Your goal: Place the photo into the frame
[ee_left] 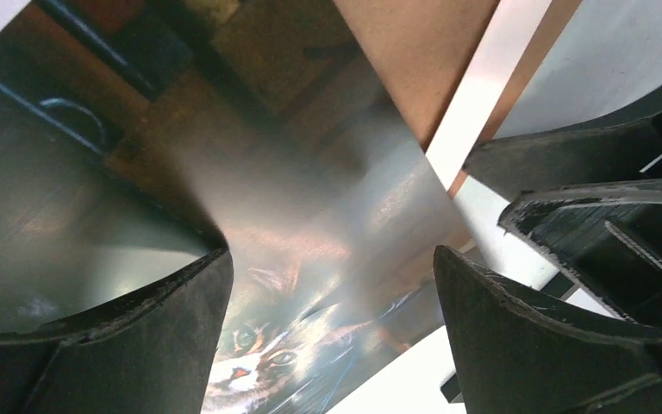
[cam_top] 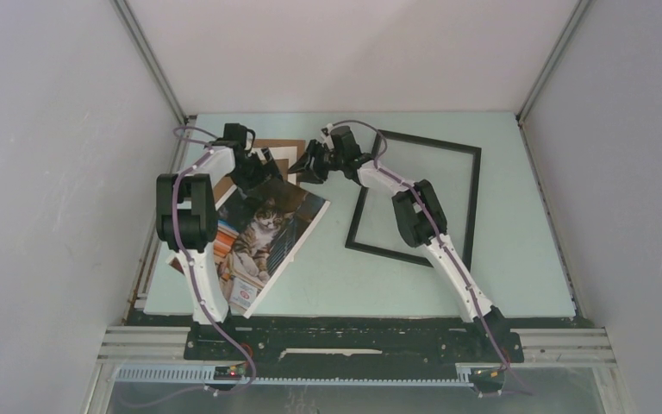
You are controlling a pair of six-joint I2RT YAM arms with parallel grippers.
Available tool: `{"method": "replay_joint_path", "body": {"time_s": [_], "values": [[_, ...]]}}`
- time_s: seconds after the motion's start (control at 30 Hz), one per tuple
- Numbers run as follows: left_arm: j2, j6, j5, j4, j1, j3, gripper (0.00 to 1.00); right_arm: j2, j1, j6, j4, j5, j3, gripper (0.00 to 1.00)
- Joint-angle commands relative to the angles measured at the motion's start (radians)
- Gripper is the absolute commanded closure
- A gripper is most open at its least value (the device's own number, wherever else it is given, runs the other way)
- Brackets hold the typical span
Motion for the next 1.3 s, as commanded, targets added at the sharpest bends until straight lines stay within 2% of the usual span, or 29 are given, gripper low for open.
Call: {"method": "replay_joint_path", "body": {"time_s": [0.0,0.13,0.27,0.47,0.63,0.7,1.07,1.27], "values": [[-0.061,0.036,0.022,0.033,-0.011,0.021,0.04,-0.128,-0.017,0.003,0.093,-0.024,-0.115,0.40],[-0.074,-0.018,0.037,0.103,-0.015,0.089,0.04,-0.122,-0.036,0.027,0.119,-0.040,-0.131,0.41],[0.048,-0.108,0.040,0.089,-0.035,0.258,0.04,-0.128,-0.046,0.017,0.089,-0.009,-0.148,0.41],[0.171,-0.136,-0.111,0.048,-0.098,0.425,0.04,-0.164,-0.060,-0.042,-0.014,0.076,-0.192,0.42],[0.195,-0.166,-0.251,0.036,-0.115,0.420,0.04,-0.167,-0.068,-0.036,-0.015,0.090,-0.221,0.41],[0.206,-0.169,-0.254,0.049,-0.126,0.411,0.04,-0.162,-0.069,-0.034,-0.014,0.087,-0.221,0.41],[0.261,-0.304,-0.079,0.108,-0.137,0.346,0.07,-0.129,-0.066,-0.042,-0.049,0.090,-0.186,0.48],[0.286,-0.373,0.110,0.161,-0.126,0.324,0.07,-0.121,-0.077,-0.059,-0.074,0.061,-0.168,0.49]]}}
